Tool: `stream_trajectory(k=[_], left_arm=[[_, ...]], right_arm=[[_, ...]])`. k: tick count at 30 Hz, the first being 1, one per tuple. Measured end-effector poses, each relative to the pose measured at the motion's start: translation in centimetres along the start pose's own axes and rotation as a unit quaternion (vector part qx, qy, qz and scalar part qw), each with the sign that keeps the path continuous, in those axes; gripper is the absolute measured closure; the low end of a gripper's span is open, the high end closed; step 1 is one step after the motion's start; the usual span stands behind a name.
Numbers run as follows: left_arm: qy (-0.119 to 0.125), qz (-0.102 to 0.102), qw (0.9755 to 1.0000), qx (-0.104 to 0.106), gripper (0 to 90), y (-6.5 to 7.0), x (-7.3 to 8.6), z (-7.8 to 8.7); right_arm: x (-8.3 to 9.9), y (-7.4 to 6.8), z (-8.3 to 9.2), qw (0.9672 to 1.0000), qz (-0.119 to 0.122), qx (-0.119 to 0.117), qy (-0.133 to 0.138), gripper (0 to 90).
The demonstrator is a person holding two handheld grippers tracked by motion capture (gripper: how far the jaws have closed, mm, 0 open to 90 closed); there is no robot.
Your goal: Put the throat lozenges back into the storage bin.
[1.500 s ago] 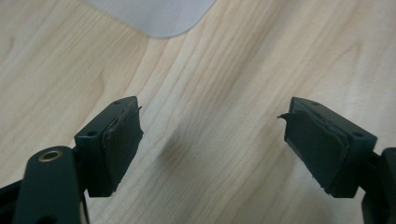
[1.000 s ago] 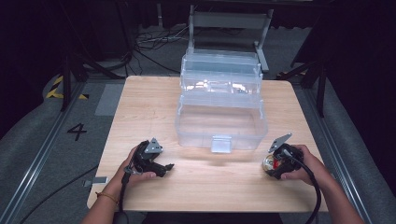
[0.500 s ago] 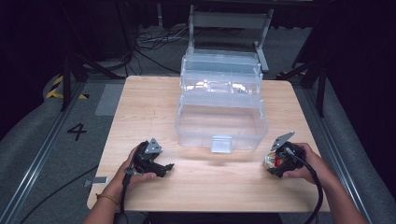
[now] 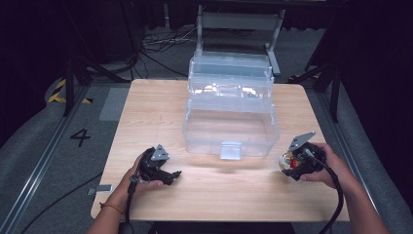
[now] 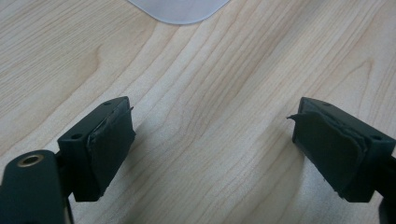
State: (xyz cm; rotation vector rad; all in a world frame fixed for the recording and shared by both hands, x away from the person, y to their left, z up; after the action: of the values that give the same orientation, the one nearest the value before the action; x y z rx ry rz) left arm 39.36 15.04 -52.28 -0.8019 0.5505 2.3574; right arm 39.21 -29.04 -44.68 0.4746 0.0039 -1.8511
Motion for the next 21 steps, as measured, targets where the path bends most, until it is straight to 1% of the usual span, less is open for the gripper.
stream_trajectory(k=[2, 5, 10, 16, 21], left_arm=[[0.0, 0.001, 1.0, 0.0, 12.7, 0.0, 0.0, 0.0], [0.0, 0.001, 1.0, 0.0, 12.6, 0.0, 0.0, 0.0], [0.0, 0.0, 1.0, 0.0, 12.6, 0.0, 0.0, 0.0], [0.0, 0.001, 1.0, 0.0, 12.6, 0.0, 0.0, 0.0], [0.0, 0.001, 1.0, 0.0, 12.6, 0.0, 0.0, 0.0]], right_arm=[[0.0, 0.3, 0.3, 1.0, 0.0, 0.003, -0.001, 20.8], [0.1, 0.7, 0.7, 0.9999, 0.001, 0.007, -0.011, 20.8], [0.0, 1.1, 1.2, 0.9998, 0.0, 0.01, -0.015, 20.8], [-0.2, 1.4, 1.9, 0.9999, 0.001, 0.011, -0.013, 20.8], [-0.5, 2.2, 2.9, 0.9997, 0.002, 0.018, -0.014, 20.8]])
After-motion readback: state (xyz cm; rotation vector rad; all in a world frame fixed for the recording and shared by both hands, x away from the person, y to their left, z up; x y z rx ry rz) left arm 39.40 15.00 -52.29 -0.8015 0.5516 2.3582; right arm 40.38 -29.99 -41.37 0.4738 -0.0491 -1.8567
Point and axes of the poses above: each handheld gripper's, and its own axes: z roughly backward along the jaws, x roughly out of its underside, y roughly to its right, the point moved 5 cm from there along -z, roughly forward along the jaws, and after that the axes turned 15 degrees about z, right-handed, at the moved point
